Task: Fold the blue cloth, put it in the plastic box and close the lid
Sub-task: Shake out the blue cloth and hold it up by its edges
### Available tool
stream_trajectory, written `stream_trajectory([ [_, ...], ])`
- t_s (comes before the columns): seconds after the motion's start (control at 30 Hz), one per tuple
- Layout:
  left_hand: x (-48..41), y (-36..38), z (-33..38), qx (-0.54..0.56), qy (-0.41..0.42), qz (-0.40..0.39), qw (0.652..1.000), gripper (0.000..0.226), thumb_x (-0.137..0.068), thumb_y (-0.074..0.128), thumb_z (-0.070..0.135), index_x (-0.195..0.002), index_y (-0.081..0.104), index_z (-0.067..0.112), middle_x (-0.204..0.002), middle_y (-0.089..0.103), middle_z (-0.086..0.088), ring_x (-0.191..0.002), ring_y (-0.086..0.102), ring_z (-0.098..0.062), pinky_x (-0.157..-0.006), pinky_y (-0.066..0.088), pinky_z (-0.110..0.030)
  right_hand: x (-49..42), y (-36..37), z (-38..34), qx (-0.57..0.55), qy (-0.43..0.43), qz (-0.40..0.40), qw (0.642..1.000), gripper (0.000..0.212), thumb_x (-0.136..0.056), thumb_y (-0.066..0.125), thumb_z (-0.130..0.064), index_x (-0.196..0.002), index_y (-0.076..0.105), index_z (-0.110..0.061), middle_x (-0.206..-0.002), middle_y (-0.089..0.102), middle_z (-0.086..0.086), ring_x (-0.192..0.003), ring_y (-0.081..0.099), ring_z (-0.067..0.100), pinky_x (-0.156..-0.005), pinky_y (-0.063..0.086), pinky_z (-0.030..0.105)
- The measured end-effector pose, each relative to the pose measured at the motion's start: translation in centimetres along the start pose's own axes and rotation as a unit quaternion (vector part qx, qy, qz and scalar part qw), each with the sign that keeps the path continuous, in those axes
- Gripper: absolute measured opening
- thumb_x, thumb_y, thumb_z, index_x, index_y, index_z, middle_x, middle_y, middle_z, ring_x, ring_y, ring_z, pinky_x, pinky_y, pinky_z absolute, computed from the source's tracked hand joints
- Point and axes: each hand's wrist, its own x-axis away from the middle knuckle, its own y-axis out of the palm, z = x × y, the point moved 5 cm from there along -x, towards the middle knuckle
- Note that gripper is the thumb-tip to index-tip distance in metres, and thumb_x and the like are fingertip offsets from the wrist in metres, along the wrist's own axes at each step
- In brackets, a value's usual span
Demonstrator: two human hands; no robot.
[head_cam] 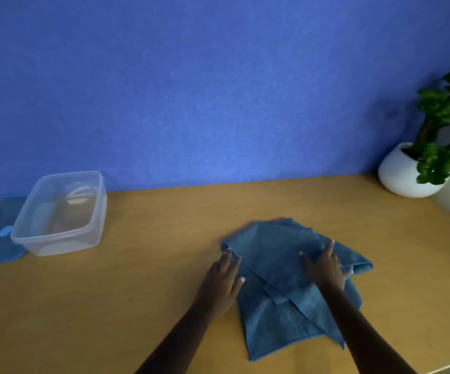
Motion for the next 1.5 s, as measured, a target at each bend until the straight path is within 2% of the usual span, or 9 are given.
stream_trajectory([
  [0.1, -0.1, 0.1, -1.4, 0.004, -0.039, -0.043, 0.998, 0.055, -0.099, 0.026, 0.038, -0.148, 0.018, 0.013, -0.16, 0.006, -0.012, -0.147, 0.014, -0.021, -0.119, 0.019, -0.03, -0.2, -0.1, -0.2, 0.048, -0.014, 0.007, 0.999, 0.072, -0.088, 0.053, -0.046, -0.143, 0.026, -0.007, -0.141, 0.048, 0.013, -0.133, 0.043, 0.028, -0.113, 0.014, 0.061],
  [0.23, -0.2, -0.5, -2.0, 0.03, -0.07, -0.03, 0.997, 0.053, -0.099, 0.029, 0.036, -0.147, 0.02, 0.013, -0.16, 0.007, -0.011, -0.147, 0.014, -0.02, -0.118, 0.021, -0.03, -0.4, -1.1, -1.4, 0.063, -0.072, 0.019, 0.995, 0.025, -0.093, 0.045, -0.021, -0.105, 0.063, -0.011, -0.111, 0.068, 0.01, -0.109, 0.059, 0.029, -0.106, 0.034, 0.048],
  [0.37, -0.2, -1.4, -2.5, 0.075, -0.099, -0.005, 0.992, 0.053, -0.099, 0.033, 0.033, -0.147, 0.021, 0.012, -0.159, 0.011, -0.011, -0.146, 0.017, -0.019, -0.117, 0.023, -0.028, 0.4, -2.4, -3.9, -0.054, -0.124, 0.006, 0.991, 0.02, -0.089, 0.049, -0.01, -0.09, 0.067, -0.002, -0.092, 0.07, 0.016, -0.091, 0.063, 0.033, -0.071, 0.044, 0.033],
  [0.67, -0.7, -4.6, -2.3, 0.358, -0.186, 0.054, 0.913, 0.061, -0.096, 0.045, 0.034, -0.146, 0.022, 0.009, -0.153, 0.031, -0.01, -0.141, 0.029, -0.019, -0.12, 0.022, -0.035, 4.7, -5.2, -12.9, -0.285, -0.282, -0.056, 0.914, 0.011, -0.087, 0.06, -0.004, -0.077, 0.062, -0.008, -0.058, 0.048, -0.007, -0.057, 0.042, 0.005, -0.053, 0.035, 0.007],
  [0.87, -0.2, -8.4, -1.7, 0.459, -0.14, 0.125, 0.868, 0.034, -0.092, 0.05, 0.035, -0.125, 0.04, 0.037, -0.131, 0.049, 0.017, -0.13, 0.044, -0.012, -0.113, 0.034, -0.033, 8.3, -6.2, -18.1, -0.47, -0.27, -0.169, 0.823, 0.018, -0.09, 0.053, 0.001, -0.076, 0.058, -0.011, -0.069, 0.051, 0.004, -0.065, 0.044, 0.011, -0.062, 0.038, 0.02],
  [0.97, 0.3, -10.6, -1.7, 0.441, -0.083, 0.148, 0.881, 0.059, -0.083, 0.058, 0.04, -0.136, 0.04, 0.021, -0.137, 0.052, 0.004, -0.128, 0.048, -0.009, -0.111, 0.038, -0.032, 10.0, -7.4, -20.5, -0.504, -0.275, -0.191, 0.796, 0.017, -0.09, 0.052, 0.0, -0.081, 0.06, -0.011, -0.077, 0.058, 0.008, -0.077, 0.051, 0.017, -0.072, 0.043, 0.026],
  [1.07, 0.6, -13.1, -2.5, 0.446, -0.093, 0.211, 0.865, 0.038, -0.086, 0.063, 0.025, -0.12, 0.054, 0.011, -0.117, 0.064, -0.008, -0.11, 0.061, -0.019, -0.099, 0.049, -0.045, 11.5, -8.8, -22.5, -0.52, -0.287, -0.197, 0.78, 0.019, -0.091, 0.052, -0.002, -0.078, 0.061, -0.014, -0.076, 0.059, 0.004, -0.076, 0.053, 0.015, -0.071, 0.045, 0.024],
  [1.27, 0.6, -18.5, -4.4, 0.448, -0.12, 0.291, 0.836, 0.006, -0.089, 0.06, 0.012, -0.093, 0.064, 0.013, -0.093, 0.067, -0.005, -0.087, 0.061, -0.017, -0.085, 0.051, -0.043, 12.1, -11.0, -24.1, -0.508, -0.317, -0.134, 0.79, 0.014, -0.094, 0.049, -0.007, -0.099, 0.062, -0.012, -0.095, 0.061, 0.005, -0.093, 0.055, 0.019, -0.077, 0.042, 0.031],
  [1.5, 0.6, -24.0, -4.9, 0.533, -0.132, 0.298, 0.781, 0.016, -0.091, 0.056, 0.018, -0.076, 0.061, 0.018, -0.08, 0.066, -0.003, -0.083, 0.063, -0.019, -0.078, 0.05, -0.033, 10.7, -9.4, -22.3, -0.405, -0.297, -0.08, 0.861, 0.026, -0.095, 0.05, -0.02, -0.116, 0.061, -0.01, -0.101, 0.06, -0.006, -0.095, 0.055, 0.011, -0.077, 0.044, 0.02],
])
